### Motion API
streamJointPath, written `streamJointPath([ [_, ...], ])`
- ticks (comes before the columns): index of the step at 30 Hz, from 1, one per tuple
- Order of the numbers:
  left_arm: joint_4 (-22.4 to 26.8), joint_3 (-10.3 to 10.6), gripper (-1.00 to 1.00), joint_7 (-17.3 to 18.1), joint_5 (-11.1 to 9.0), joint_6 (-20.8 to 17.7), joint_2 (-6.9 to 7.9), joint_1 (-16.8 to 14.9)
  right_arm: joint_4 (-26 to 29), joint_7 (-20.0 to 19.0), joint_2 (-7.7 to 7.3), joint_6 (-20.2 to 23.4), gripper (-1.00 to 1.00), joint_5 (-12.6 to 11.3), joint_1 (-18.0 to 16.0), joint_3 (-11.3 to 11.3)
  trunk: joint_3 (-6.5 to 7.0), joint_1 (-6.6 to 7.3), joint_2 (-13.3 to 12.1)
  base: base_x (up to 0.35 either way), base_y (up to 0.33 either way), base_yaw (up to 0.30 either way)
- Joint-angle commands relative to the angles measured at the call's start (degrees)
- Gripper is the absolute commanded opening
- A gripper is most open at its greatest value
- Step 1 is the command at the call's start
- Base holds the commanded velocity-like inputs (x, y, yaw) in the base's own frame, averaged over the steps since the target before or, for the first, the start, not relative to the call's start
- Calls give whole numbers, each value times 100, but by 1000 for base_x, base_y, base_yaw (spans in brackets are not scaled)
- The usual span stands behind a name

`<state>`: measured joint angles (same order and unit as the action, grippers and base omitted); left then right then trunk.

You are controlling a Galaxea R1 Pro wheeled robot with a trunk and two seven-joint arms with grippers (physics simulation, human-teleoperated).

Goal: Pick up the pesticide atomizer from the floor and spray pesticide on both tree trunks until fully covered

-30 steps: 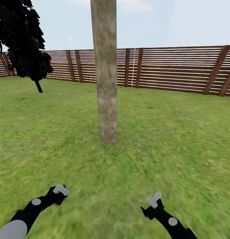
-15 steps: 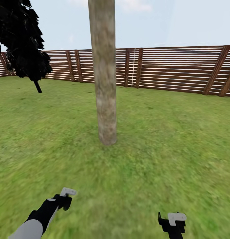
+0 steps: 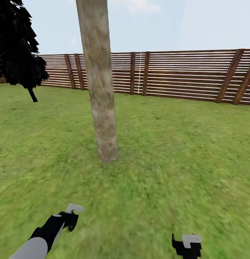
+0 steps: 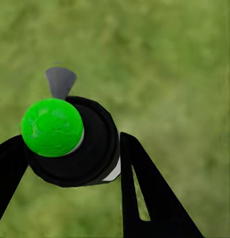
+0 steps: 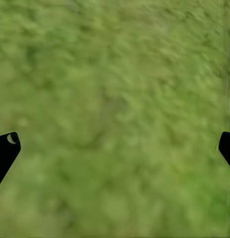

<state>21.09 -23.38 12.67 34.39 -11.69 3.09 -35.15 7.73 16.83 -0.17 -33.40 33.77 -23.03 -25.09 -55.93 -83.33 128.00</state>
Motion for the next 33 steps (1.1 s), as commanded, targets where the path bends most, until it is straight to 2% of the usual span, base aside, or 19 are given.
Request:
streamJointPath([
  [1,5,0,-100,-1,-2,0,-1,0,0,1,0,0,100,2,0,2,0,0,0,289,-192,-259],
  [11,23,-8,-100,-9,-2,3,7,0,-3,13,4,1,100,7,0,4,0,0,0,326,-44,-264],
  [18,261,-32,-100,-10,-74,1,8,0,-9,4,9,1,100,15,0,13,0,0,0,264,192,-240],
  [26,272,-21,-100,-10,-158,33,-3,0,-9,-5,9,1,100,24,0,13,0,0,0,156,277,-38],
  [33,281,-9,-100,-12,-155,44,-122,0,-9,-4,9,1,100,25,0,13,0,0,0,93,68,-1],
])
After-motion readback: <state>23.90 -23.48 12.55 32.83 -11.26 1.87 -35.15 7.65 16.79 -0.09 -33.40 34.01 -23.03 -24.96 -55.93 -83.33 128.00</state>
